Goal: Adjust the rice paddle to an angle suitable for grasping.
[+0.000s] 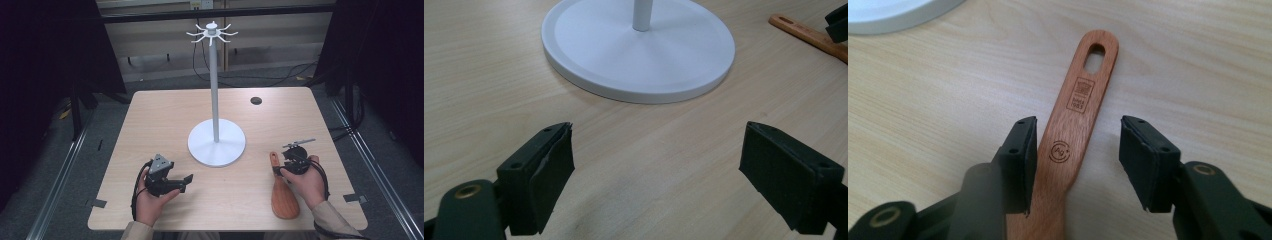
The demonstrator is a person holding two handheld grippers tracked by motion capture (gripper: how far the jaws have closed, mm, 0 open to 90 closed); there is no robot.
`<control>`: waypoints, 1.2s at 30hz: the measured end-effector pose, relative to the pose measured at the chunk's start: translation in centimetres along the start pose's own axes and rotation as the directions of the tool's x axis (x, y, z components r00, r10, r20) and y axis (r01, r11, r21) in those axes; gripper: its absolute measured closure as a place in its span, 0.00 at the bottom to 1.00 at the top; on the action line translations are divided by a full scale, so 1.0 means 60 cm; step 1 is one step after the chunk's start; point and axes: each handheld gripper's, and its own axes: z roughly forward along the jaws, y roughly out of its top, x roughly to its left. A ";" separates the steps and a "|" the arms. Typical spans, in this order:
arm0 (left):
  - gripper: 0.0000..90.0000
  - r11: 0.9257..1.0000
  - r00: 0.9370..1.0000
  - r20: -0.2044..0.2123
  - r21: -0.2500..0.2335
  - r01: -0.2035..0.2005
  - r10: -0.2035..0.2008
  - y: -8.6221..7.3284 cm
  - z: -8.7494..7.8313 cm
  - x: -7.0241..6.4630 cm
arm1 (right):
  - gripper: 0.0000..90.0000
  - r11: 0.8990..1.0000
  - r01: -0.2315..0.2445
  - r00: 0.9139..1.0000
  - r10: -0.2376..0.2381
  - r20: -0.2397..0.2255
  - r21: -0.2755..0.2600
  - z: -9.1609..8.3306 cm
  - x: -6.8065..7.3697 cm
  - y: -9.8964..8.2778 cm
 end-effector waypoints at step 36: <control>0.15 1.000 1.000 0.000 0.006 -0.009 0.009 0.000 0.004 -0.002 | 0.74 0.989 0.024 0.998 -0.032 0.054 0.144 0.020 0.011 0.028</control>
